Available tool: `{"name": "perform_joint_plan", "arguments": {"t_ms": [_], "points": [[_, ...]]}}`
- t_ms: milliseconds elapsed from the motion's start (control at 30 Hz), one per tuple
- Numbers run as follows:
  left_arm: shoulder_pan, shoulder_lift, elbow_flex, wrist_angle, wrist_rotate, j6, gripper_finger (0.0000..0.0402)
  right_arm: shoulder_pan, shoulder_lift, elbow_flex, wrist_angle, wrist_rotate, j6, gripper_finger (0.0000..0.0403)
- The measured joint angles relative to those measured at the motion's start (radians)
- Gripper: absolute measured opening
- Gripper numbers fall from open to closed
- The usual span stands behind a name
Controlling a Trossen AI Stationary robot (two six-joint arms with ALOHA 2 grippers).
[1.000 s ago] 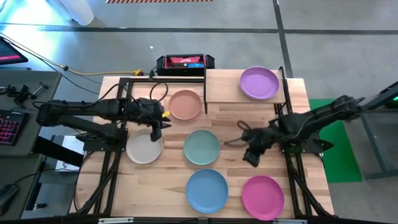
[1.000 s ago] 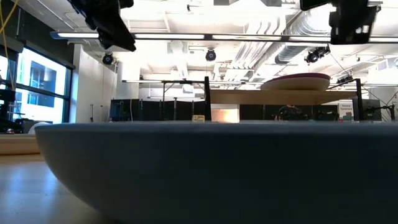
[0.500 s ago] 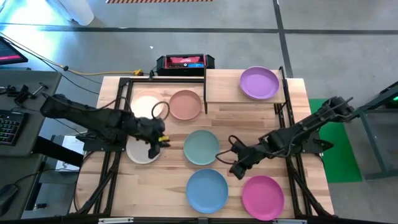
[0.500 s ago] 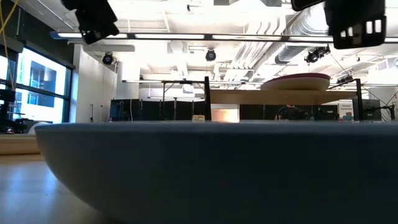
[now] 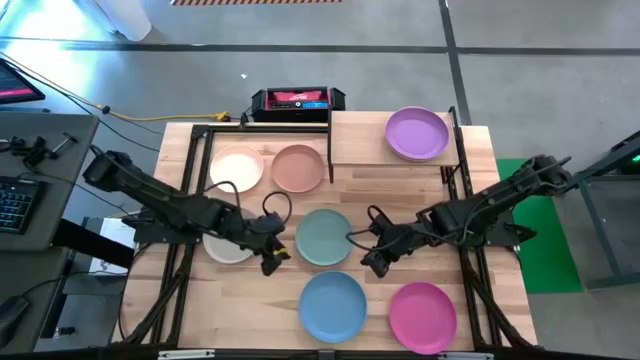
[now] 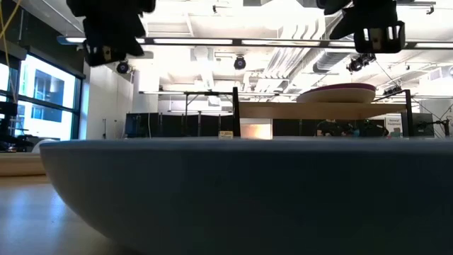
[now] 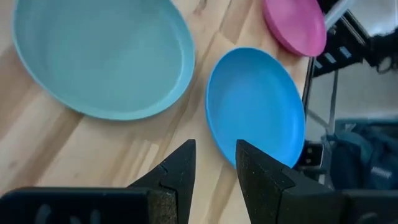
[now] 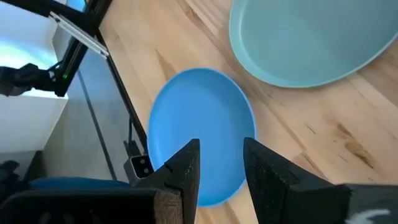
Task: Place and stack plates onto a shelf
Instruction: Stack the blue plate on top of the purple plate on the shelf
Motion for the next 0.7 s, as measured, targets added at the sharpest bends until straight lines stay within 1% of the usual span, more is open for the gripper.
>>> {"name": "perform_joint_plan", "arguments": {"t_ms": [233,333,700], "points": [[-0.003,0.119,0.0,0.095,0.014,-0.129,0.0104,-0.037,-0.005,0.0,-0.008,-0.015,-0.005,0.0103],[-0.009,0.169,0.001,0.152,0.02,-0.168,0.0104,-0.043,-0.006,0.0,-0.016,-0.039,-0.042,0.0103],[-0.061,0.317,0.001,0.265,0.02,-0.26,0.0104,-0.048,-0.008,0.001,-0.052,-0.05,-0.082,0.0103]]}}
